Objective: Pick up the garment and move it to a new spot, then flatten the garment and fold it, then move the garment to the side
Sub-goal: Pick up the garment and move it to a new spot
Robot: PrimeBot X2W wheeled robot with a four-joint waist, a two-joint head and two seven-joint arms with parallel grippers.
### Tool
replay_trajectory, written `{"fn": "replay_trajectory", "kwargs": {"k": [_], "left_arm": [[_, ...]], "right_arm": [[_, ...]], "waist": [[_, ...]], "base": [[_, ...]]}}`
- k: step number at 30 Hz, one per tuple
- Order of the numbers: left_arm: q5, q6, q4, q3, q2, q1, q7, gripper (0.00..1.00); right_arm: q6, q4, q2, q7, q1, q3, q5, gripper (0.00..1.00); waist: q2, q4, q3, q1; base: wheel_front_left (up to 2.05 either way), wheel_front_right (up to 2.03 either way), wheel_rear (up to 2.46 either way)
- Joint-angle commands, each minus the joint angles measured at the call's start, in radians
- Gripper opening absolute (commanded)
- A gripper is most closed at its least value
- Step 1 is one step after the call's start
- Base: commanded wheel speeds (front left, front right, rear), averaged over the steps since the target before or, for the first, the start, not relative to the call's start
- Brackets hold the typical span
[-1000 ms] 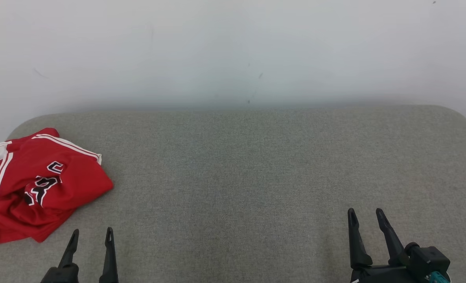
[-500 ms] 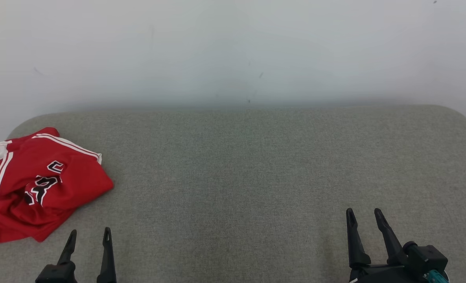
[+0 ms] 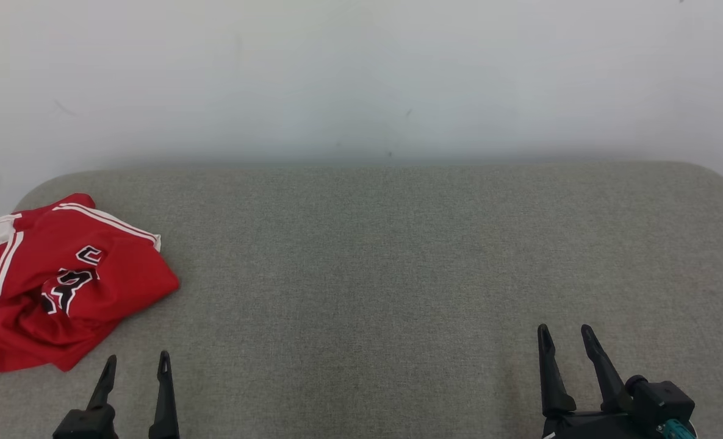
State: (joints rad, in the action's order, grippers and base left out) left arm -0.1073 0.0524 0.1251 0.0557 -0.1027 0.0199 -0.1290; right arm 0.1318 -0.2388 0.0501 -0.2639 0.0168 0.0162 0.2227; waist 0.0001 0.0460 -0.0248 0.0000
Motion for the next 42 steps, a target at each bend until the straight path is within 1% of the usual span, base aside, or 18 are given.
{"fn": "replay_trajectory", "kwargs": {"k": [1,5,9,14,22,29,33,38,42], "left_arm": [[-0.003,-0.005,-0.002,-0.002,-0.003,0.0,0.006,1.0],[-0.004,-0.019,-0.013,-0.003,0.0,-0.01,0.015,1.0],[-0.007,-0.026,-0.02,-0.002,-0.002,-0.005,0.023,1.0],[-0.009,-0.037,-0.028,0.001,-0.008,0.01,0.027,1.0],[-0.019,-0.042,-0.013,0.005,-0.02,0.014,0.025,1.0],[-0.023,-0.053,-0.012,0.003,-0.022,0.019,0.02,1.0],[-0.017,-0.07,-0.025,0.003,-0.021,0.024,0.027,1.0],[-0.028,-0.071,-0.011,0.006,-0.027,0.016,0.017,1.0],[-0.034,-0.084,-0.013,0.017,-0.03,0.024,0.008,1.0]], "right_arm": [[-0.002,0.0,0.0,-0.001,0.001,0.003,0.003,1.0],[-0.002,-0.005,0.0,-0.001,-0.005,0.003,0.004,1.0],[-0.002,-0.008,0.0,-0.001,-0.009,0.009,0.006,1.0],[-0.002,-0.022,0.0,-0.001,-0.013,0.011,0.012,1.0],[-0.002,-0.03,0.0,-0.001,-0.016,0.008,0.015,1.0],[-0.002,-0.038,0.0,-0.001,-0.016,0.0,0.019,1.0],[-0.002,-0.041,0.0,-0.001,-0.014,-0.006,0.019,1.0],[-0.002,-0.041,0.0,-0.001,-0.012,-0.007,0.016,1.0],[-0.002,-0.043,0.0,0.0,0.002,-0.023,0.013,1.0]], "waist": [[-0.0001,0.005,0.0,0.0],[-0.0001,0.032,0.0,0.0],[-0.0001,0.077,0.001,0.0],[-0.0001,0.149,0.001,0.0],[-0.0001,0.272,-0.006,0.0],[-0.0001,0.361,-0.008,0.0],[-0.0001,0.402,-0.008,0.0],[-0.0001,0.447,-0.007,0.0],[-0.0001,0.461,0.001,0.0]], "base": [[0.0,0.0,0.0],[0.0,0.0,0.0],[0.0,0.0,0.0],[0.0,0.0,0.0],[0.0,0.0,0.0],[0.0,0.0,0.0],[0.0,0.0,0.0],[0.0,0.0,0.0],[0.0,0.0,0.0]]}}
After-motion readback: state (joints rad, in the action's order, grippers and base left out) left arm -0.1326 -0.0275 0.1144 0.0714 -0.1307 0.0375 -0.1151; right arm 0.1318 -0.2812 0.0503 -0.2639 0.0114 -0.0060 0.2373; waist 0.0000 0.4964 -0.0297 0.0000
